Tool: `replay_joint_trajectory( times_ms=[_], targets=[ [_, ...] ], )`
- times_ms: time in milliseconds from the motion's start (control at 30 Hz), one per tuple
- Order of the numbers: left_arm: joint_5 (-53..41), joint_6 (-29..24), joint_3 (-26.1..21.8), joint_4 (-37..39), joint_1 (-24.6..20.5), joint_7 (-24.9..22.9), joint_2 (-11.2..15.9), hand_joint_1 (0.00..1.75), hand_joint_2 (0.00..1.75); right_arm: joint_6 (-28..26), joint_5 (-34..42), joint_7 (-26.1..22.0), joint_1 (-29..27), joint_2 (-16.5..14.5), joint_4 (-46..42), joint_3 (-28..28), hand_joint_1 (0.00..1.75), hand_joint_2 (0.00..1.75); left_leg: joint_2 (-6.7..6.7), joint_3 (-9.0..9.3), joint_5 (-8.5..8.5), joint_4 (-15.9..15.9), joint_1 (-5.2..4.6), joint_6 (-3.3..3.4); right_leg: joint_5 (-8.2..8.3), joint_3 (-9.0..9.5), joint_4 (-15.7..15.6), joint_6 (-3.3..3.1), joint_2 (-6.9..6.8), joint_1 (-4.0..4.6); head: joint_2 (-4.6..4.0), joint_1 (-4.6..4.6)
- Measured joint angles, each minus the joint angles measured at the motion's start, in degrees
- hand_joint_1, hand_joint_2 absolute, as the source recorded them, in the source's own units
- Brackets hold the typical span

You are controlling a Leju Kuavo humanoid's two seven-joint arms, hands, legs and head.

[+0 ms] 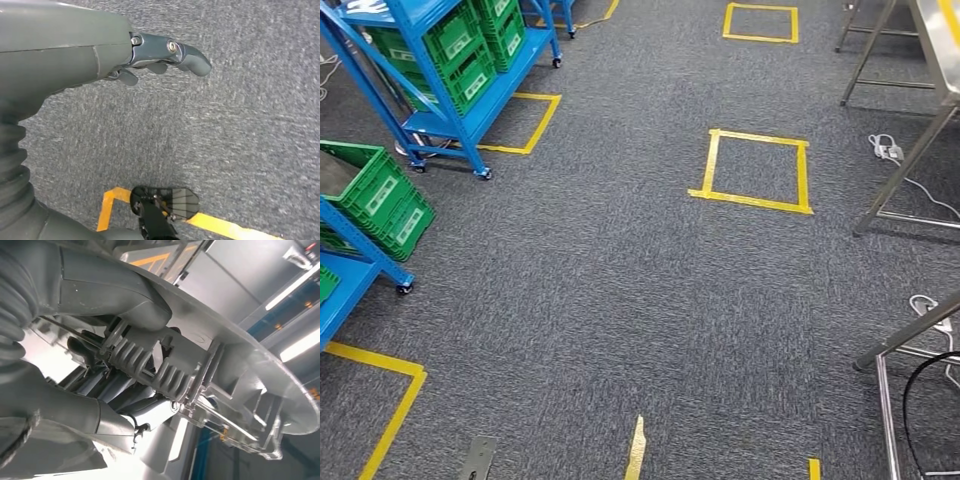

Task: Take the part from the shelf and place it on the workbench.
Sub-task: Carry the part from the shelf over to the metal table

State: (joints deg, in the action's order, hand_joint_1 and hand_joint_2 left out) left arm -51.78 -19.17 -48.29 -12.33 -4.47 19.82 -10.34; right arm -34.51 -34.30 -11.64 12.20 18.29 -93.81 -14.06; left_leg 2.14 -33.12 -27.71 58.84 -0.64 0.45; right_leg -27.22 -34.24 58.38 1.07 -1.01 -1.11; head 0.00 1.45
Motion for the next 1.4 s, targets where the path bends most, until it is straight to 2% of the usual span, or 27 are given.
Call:
replay_joint_trajectory(
  times_ms=[67, 133, 167, 200, 233, 300, 367, 467, 533, 567, 633, 667, 700, 733, 800, 833, 900, 967, 1033, 1067, 1133, 1167, 1200, 1233, 1267, 1333, 1400],
  targets=[
    [-0.06, 0.01, 0.01, 0.0, -0.05, 0.0, -0.01, 0.0, 1.75, 0.01, 0.02, 0.03, -0.07, 0.09, 0.0, -0.21, 1.75, 1.75, -0.97, -1.85, -2.9, 4.53, 0.17, -0.46, 0.1, 0.04, -0.07, -0.65, 0.39, -0.03, 0.0, -0.12],
    [-0.15, 0.02, 0.01, 0.0, 0.0, 0.0, -0.03, 0.0, 1.75, 0.03, 0.01, 0.02, -0.23, 0.11, 0.0, -0.32, 1.75, 1.75, -1.58, -5.43, -6.53, 12.6, 0.21, -0.48, 0.12, 0.01, -0.06, -0.94, 0.92, 0.16, 0.0, -0.2],
    [-0.18, 0.02, 0.01, 0.0, 0.05, 0.0, -0.05, 0.0, 1.75, 0.03, -0.01, 0.01, -0.35, 0.11, 0.0, -0.37, 1.75, 1.75, -1.68, -6.81, -7.32, 15.59, 0.2, -0.33, 0.13, 0.01, -0.05, -0.99, 1.25, 0.3, 0.0, -0.19],
    [-0.17, 0.02, 0.01, 0.0, 0.09, 0.0, -0.07, 0.0, 1.75, 0.04, -0.04, -0.01, -0.48, 0.11, 0.0, -0.43, 1.75, 1.75, -1.76, -7.3, -6.95, 16.49, 0.16, -0.09, 0.13, 0.04, -0.05, -1.02, 1.59, 0.44, 0.0, -0.19],
    [-0.16, 0.02, 0.01, 0.0, 0.11, 0.0, -0.08, 0.0, 1.75, 0.04, -0.13, -0.01, -0.62, 0.11, 0.0, -0.5, 1.75, 1.75, -1.89, -6.73, -5.5, 15.06, 0.05, 0.28, 0.13, 0.08, -0.04, -1.03, 1.96, 0.54, 0.0, -0.17],
    [-0.13, 0.02, 0.0, 0.0, 0.11, 0.0, -0.02, 0.0, 1.75, 0.04, -0.44, 0.03, -0.93, 0.11, -0.01, -0.6, 1.75, 1.75, -2.79, -3.35, -1.27, 7.48, -0.4, 1.21, 0.13, 0.2, -0.04, -1.03, 2.64, 0.62, 0.0, -0.16],
    [-0.15, 0.02, -0.01, 0.0, 0.06, 0.0, 0.07, 0.0, 1.75, 0.05, -0.82, 0.07, -1.31, 0.13, -0.01, -0.79, 1.75, 1.75, -3.78, -0.58, 0.85, 1.24, -0.78, 1.86, 0.23, 0.0, 0.02, -0.84, 3.21, 0.57, 0.0, -0.19],
    [-0.22, 0.03, 0.0, 0.0, -0.08, 0.0, 0.08, 0.0, 1.75, 0.13, -1.24, 0.11, -1.97, 0.28, -0.07, -1.32, 1.75, 1.75, -3.7, 0.01, 0.98, -0.79, -0.78, 2.08, 0.51, -0.63, -0.02, -0.12, 3.7, 0.34, 0.0, -0.29],
    [-0.27, 0.02, -0.02, 0.0, -0.1, 0.0, 0.03, 0.0, 1.75, 0.17, -1.5, 0.22, -2.32, 0.56, -0.14, -1.73, 1.75, 1.75, -3.17, 0.28, 1.54, -1.77, -0.55, 2.3, -0.62, -1.57, 1.4, 0.28, 3.01, 0.34, 0.0, -0.2],
    [-0.32, 0.03, -0.03, 0.0, -0.1, -0.01, -0.01, 0.0, 1.75, 0.19, -1.61, 0.27, -2.4, 0.68, -0.15, -1.86, 1.75, 1.75, -2.85, 0.39, 1.78, -2.15, -0.42, 2.39, -2.05, -2.73, 3.74, 0.46, 2.47, 0.34, 0.0, -0.13],
    [-0.41, 0.1, -0.04, 0.0, -0.06, -0.02, -0.08, 0.0, 1.75, 0.2, -1.82, 0.33, -2.58, 0.75, -0.15, -1.97, 1.75, 1.75, -2.3, 0.33, 1.84, -2.21, -0.45, 2.48, -5.52, -6.0, 10.87, 0.95, 1.72, 0.23, 0.0, -0.05],
    [-0.43, 0.13, -0.04, 0.0, -0.03, -0.02, -0.13, 0.0, 1.75, 0.2, -1.9, 0.34, -2.72, 0.75, -0.14, -1.98, 1.75, 1.75, -1.99, 0.29, 1.83, -2.2, -0.43, 2.48, -6.54, -7.36, 13.87, 1.25, 1.62, 0.09, 0.0, -0.06],
    [-0.44, 0.15, -0.04, 0.0, -0.01, -0.02, -0.17, 0.0, 1.75, 0.2, -1.97, 0.4, -2.86, 0.76, -0.14, -2.01, 1.75, 1.75, -1.69, 0.28, 1.8, -2.17, -0.39, 2.44, -6.54, -7.86, 15.07, 1.54, 1.54, -0.08, 0.0, -0.06],
    [-0.44, 0.15, -0.04, 0.0, -0.01, -0.02, -0.19, 0.0, 1.75, 0.2, -2.02, 0.49, -2.98, 0.76, -0.13, -2.04, 1.75, 1.75, -1.42, 0.28, 1.75, -2.12, -0.3, 2.35, -5.47, -7.2, 13.93, 1.82, 1.38, -0.29, 0.0, -0.05],
    [-0.44, 0.15, -0.04, 0.0, -0.02, -0.02, -0.17, 0.0, 1.75, 0.2, -2.05, 0.74, -3.23, 0.78, -0.13, -2.2, 1.75, 1.75, -1.0, 0.31, 1.48, -1.78, -0.11, 1.87, -2.14, -3.13, 6.46, 2.38, 0.37, -0.7, 0.0, -0.06],
    [-0.44, 0.15, -0.04, 0.0, -0.04, -0.02, -0.11, 0.0, 1.75, 0.2, -2.06, 0.81, -3.36, 0.78, -0.1, -2.29, 1.75, 1.75, -0.88, 0.24, 1.28, -1.45, -0.16, 1.51, -1.07, -1.11, 2.93, 2.41, -0.12, -0.75, 0.0, 0.01],
    [-0.42, 0.14, -0.04, 0.0, -0.03, -0.02, -0.04, 0.0, 1.75, 0.22, -2.1, 0.86, -3.61, 0.82, -0.03, -2.56, 1.75, 1.75, -0.7, 0.04, 1.05, -0.92, -0.4, 0.86, -0.8, 0.6, 0.03, 1.81, -0.44, -0.64, 0.0, -0.01],
    [-0.35, 0.13, -0.04, 0.0, -0.02, -0.02, -0.07, 0.0, 1.75, 0.24, -2.17, 0.89, -3.89, 0.88, 0.0, -2.82, 1.75, 1.75, -0.45, -0.07, 0.96, -0.69, -0.43, 0.46, -0.67, 0.5, 0.19, 0.85, 0.16, -0.55, 0.0, -0.11],
    [-0.28, 0.13, -0.04, 0.0, -0.04, -0.02, -0.07, 0.0, 1.75, 0.23, -2.22, 0.91, -4.16, 0.91, 0.0, -3.12, 1.75, 1.75, -0.7, -0.57, -0.28, 0.77, -0.2, -0.02, -0.54, 0.48, 0.16, 0.17, 0.53, -0.55, 0.0, -0.26],
    [-0.26, 0.13, -0.04, 0.0, -0.04, -0.02, -0.07, 0.0, 1.75, 0.22, -2.22, 0.92, -4.27, 0.92, 0.0, -3.27, 1.75, 1.75, -0.99, -1.51, -1.77, 3.07, -0.1, -0.27, -0.49, 0.52, 0.13, -0.15, 0.69, -0.55, 0.0, -0.36],
    [-0.26, 0.13, -0.05, 0.0, 0.07, -0.02, -0.09, 0.0, 1.75, 0.19, -2.16, 0.93, -4.61, 0.92, 0.0, -3.6, 1.75, 1.75, -1.48, -4.8, -5.55, 10.75, 0.0, -0.48, -0.51, 0.51, 0.14, -0.58, 1.08, -0.34, 0.0, -0.55],
    [-0.26, 0.13, -0.07, 0.0, 0.14, -0.02, -0.09, 0.0, 1.75, 0.18, -2.12, 0.93, -4.88, 0.92, 0.0, -3.77, 1.75, 1.75, -1.58, -6.43, -6.81, 14.32, 0.01, -0.4, -0.52, 0.52, 0.14, -0.67, 1.34, -0.2, 0.0, -0.55],
    [-0.26, 0.13, -0.07, 0.0, 0.22, -0.02, -0.1, 0.0, 1.75, 0.17, -2.08, 0.93, -5.16, 0.92, 0.0, -3.95, 1.75, 1.75, -1.68, -7.36, -7.06, 16.29, -0.02, -0.2, -0.53, 0.53, 0.15, -0.71, 1.63, -0.04, 0.0, -0.54],
    [-0.25, 0.13, -0.08, 0.0, 0.26, -0.02, -0.1, 0.0, 1.75, 0.17, -2.04, 0.94, -5.43, 0.92, 0.0, -4.13, 1.75, 1.75, -1.83, -7.31, -6.16, 15.98, -0.08, 0.1, -0.53, 0.55, 0.15, -0.72, 1.96, 0.08, 0.0, -0.54],
    [-0.25, 0.13, -0.08, 0.0, 0.28, -0.02, -0.1, 0.0, 1.75, 0.17, -2.01, 0.95, -5.64, 0.92, 0.0, -4.29, 1.75, 1.75, -2.07, -6.21, -4.28, 13.38, -0.2, 0.48, -0.54, 0.6, 0.16, -0.73, 2.31, 0.17, 0.0, -0.52],
    [-0.25, 0.13, -0.1, 0.0, 0.28, -0.02, -0.05, 0.0, 1.75, 0.17, -1.97, 0.96, -5.86, 0.92, 0.0, -4.52, 1.75, 1.75, -3.2, -2.65, -0.29, 5.36, -0.56, 1.35, -0.53, 0.59, 0.18, -0.69, 2.97, 0.22, 0.0, -0.52],
    [-0.25, 0.13, -0.15, 0.0, 0.24, -0.02, 0.01, 0.0, 1.75, 0.17, -1.96, 0.96, -6.08, 0.91, 0.0, -4.69, 1.75, 1.75, -4.05, -0.49, 1.03, 0.49, -0.83, 1.91, -0.39, 0.31, 0.2, -0.41, 3.53, 0.14, 0.0, -0.56]
  ],
)
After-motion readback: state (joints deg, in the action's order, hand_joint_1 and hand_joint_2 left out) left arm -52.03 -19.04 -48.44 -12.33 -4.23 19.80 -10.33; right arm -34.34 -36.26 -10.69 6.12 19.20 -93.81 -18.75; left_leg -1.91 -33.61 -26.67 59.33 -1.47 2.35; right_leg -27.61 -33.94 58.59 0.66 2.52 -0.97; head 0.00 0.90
